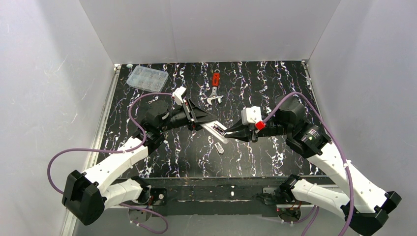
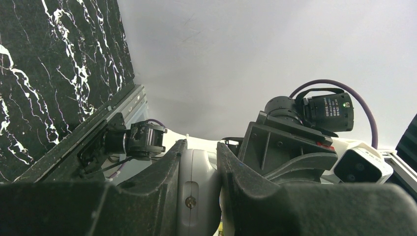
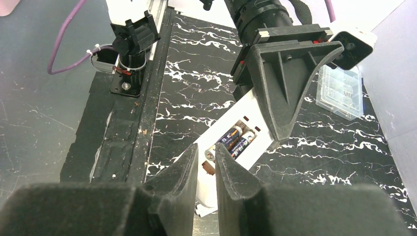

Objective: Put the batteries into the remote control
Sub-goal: Load the battery into the remote control.

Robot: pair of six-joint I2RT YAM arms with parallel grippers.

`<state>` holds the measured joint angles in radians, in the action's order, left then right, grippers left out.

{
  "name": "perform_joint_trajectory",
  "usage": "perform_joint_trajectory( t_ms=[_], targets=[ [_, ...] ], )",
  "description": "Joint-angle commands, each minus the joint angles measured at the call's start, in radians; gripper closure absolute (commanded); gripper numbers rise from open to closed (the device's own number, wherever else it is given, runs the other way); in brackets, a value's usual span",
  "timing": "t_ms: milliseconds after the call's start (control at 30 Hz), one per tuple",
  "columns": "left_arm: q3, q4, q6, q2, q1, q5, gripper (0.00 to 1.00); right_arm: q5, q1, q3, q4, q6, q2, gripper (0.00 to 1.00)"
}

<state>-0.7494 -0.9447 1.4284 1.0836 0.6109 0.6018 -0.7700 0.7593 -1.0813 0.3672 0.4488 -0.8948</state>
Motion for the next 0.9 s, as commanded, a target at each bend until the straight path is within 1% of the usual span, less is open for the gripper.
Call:
perform_joint_trajectory(
  t_ms=[0, 400, 867],
  targets=[
    [-0.039, -0.078, -0.006, -0.013, 0.004, 0.022, 1.0, -0.017, -0.004, -0.008, 0.003, 0.009, -0.001, 0.74],
    [-0.041, -0.089, 0.001, -0.005, 0.005, 0.028, 1.0, 0.029, -0.005, 0.001, -0.04, 0.02, -0.014, 0.76],
    [-0.042, -0.095, 0.001, -0.007, 0.004, 0.027, 1.0, 0.037, -0.005, 0.004, -0.04, 0.023, -0.027, 0.77]
  ],
)
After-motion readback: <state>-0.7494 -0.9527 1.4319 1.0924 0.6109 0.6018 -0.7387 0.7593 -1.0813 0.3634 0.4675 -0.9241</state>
